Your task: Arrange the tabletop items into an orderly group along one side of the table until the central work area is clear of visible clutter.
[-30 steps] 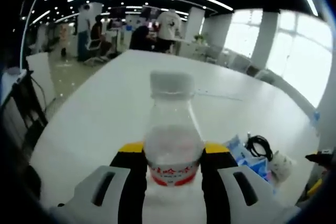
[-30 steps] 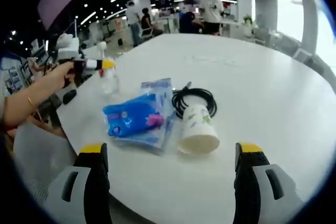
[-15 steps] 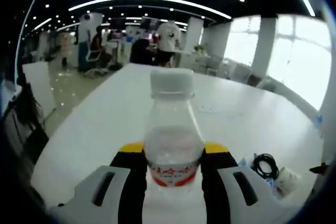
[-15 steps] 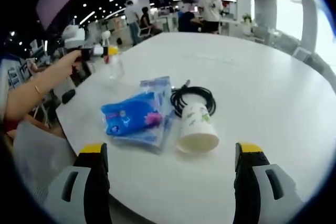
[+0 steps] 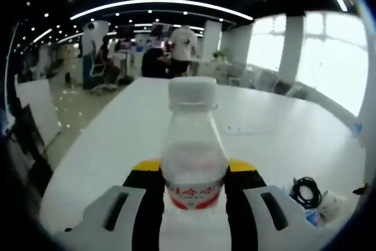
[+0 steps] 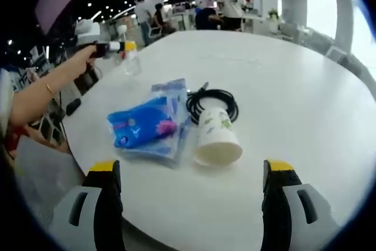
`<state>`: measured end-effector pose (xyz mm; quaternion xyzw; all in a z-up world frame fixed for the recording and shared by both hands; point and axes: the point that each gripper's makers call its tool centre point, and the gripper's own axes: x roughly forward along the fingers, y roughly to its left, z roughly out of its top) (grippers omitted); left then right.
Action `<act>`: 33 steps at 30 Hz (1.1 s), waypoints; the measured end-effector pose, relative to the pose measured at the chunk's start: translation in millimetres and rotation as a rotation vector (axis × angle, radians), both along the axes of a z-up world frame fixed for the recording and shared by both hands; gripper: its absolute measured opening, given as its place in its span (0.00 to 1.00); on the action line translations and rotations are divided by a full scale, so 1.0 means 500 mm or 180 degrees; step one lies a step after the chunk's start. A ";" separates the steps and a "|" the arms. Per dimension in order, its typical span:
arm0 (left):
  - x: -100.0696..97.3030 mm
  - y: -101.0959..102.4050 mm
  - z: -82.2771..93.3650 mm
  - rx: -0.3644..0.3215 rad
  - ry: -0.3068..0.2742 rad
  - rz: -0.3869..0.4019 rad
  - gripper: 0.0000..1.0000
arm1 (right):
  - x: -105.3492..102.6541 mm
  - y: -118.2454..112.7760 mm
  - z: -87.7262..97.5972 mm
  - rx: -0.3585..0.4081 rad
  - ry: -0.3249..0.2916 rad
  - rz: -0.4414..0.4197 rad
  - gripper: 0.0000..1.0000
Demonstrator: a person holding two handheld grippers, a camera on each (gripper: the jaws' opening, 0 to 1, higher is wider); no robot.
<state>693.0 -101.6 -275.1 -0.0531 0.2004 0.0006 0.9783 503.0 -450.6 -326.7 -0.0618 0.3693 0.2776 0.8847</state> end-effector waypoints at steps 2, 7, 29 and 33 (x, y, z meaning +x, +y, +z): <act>0.006 0.001 -0.004 0.0066 0.0008 -0.0019 0.37 | 0.000 -0.002 -0.002 -0.0015 0.0016 -0.0004 1.00; 0.029 0.004 -0.009 0.0039 -0.0038 -0.0040 0.37 | 0.000 -0.010 -0.008 -0.0057 0.0038 -0.0034 1.00; 0.099 0.007 -0.042 0.0216 -0.0199 0.0004 0.37 | -0.002 -0.033 -0.032 -0.0145 0.0181 -0.0152 1.00; 0.101 0.013 -0.044 0.0161 -0.0221 0.0048 0.37 | -0.004 -0.035 -0.035 -0.0165 0.0199 -0.0153 1.00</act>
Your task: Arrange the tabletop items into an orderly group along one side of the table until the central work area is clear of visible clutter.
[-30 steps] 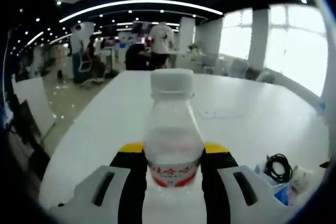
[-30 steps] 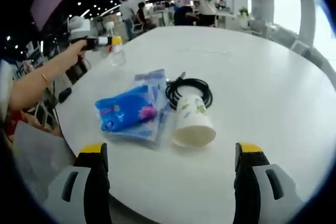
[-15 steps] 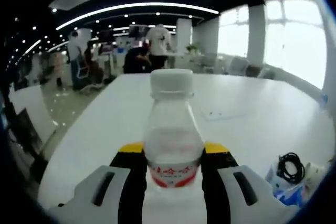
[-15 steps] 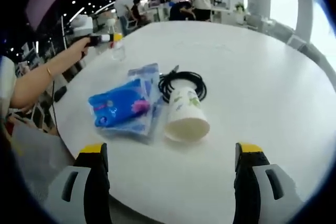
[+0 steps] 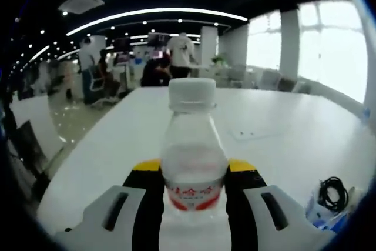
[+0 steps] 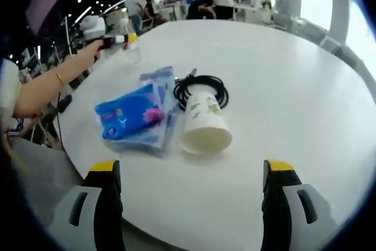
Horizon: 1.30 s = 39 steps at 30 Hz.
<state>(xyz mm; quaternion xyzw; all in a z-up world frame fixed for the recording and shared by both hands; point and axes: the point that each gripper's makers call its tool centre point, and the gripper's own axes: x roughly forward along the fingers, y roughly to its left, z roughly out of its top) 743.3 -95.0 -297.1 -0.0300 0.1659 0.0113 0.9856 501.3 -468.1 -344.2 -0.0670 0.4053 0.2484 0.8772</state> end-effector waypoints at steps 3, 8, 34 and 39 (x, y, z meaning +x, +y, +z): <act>-0.002 -0.005 -0.009 0.0039 0.0023 -0.0022 0.37 | -0.002 -0.003 -0.002 -0.0017 0.0012 -0.0012 1.00; -0.002 -0.015 -0.010 0.0037 -0.0022 -0.0092 0.37 | -0.001 -0.001 -0.001 -0.0004 0.0008 -0.0006 1.00; -0.015 -0.024 -0.015 0.0159 -0.0116 0.0040 0.39 | -0.001 0.001 -0.001 -0.0063 0.0000 0.0042 1.00; -0.013 -0.025 -0.015 0.0192 -0.0124 0.0066 0.39 | -0.002 0.001 -0.001 -0.0079 0.0005 0.0059 1.00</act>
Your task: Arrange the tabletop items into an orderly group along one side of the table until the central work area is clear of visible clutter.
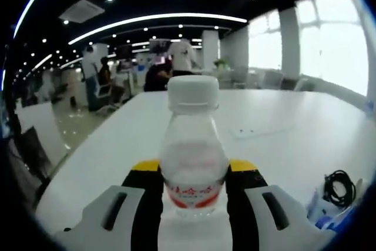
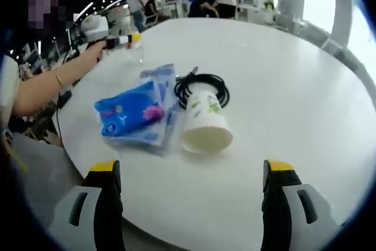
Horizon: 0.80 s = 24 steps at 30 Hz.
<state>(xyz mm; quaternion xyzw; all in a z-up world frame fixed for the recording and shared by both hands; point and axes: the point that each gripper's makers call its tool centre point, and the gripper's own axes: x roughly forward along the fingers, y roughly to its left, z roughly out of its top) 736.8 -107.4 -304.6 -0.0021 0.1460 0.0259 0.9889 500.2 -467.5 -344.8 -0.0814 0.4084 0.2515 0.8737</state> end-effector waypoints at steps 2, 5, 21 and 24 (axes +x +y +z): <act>0.001 0.001 0.000 0.0003 0.0000 0.0003 0.39 | 0.000 -0.001 0.000 -0.0022 -0.0001 0.0006 1.00; 0.001 0.000 0.001 0.0014 -0.0005 0.0004 0.39 | 0.001 -0.003 -0.001 -0.0028 -0.0002 -0.0009 1.00; -0.004 0.008 0.019 0.0008 -0.0059 -0.0017 0.66 | 0.009 -0.002 0.013 0.0032 -0.0092 -0.0050 1.00; -0.008 0.003 0.017 0.0016 -0.0029 -0.0056 0.71 | 0.005 0.005 0.014 0.0082 -0.0073 -0.0023 1.00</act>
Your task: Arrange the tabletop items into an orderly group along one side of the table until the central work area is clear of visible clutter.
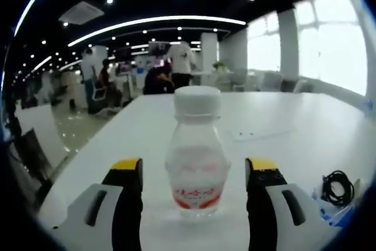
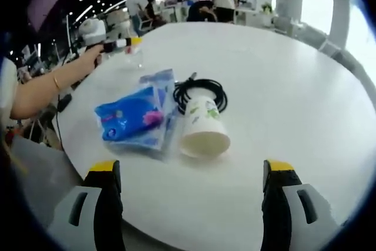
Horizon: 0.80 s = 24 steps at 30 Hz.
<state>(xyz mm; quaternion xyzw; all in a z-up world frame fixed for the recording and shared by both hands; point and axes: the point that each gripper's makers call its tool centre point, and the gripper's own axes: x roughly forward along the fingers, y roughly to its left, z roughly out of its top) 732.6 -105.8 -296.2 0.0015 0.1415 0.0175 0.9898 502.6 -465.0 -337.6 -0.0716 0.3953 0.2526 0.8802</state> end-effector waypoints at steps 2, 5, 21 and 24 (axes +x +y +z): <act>-0.006 -0.002 0.002 0.0006 0.0009 -0.0010 0.75 | -0.001 0.002 0.002 0.0031 -0.0002 0.0002 1.00; -0.013 -0.008 0.005 0.0043 0.0010 -0.0072 0.80 | 0.000 0.006 0.007 0.0088 -0.0014 0.0006 1.00; -0.066 -0.027 0.018 0.0161 0.0126 -0.0326 0.99 | 0.003 0.041 0.030 0.0273 -0.0141 0.0200 0.99; -0.076 -0.034 0.023 0.0184 0.0125 -0.0406 0.99 | 0.006 0.051 0.042 0.0381 -0.0184 0.0261 0.99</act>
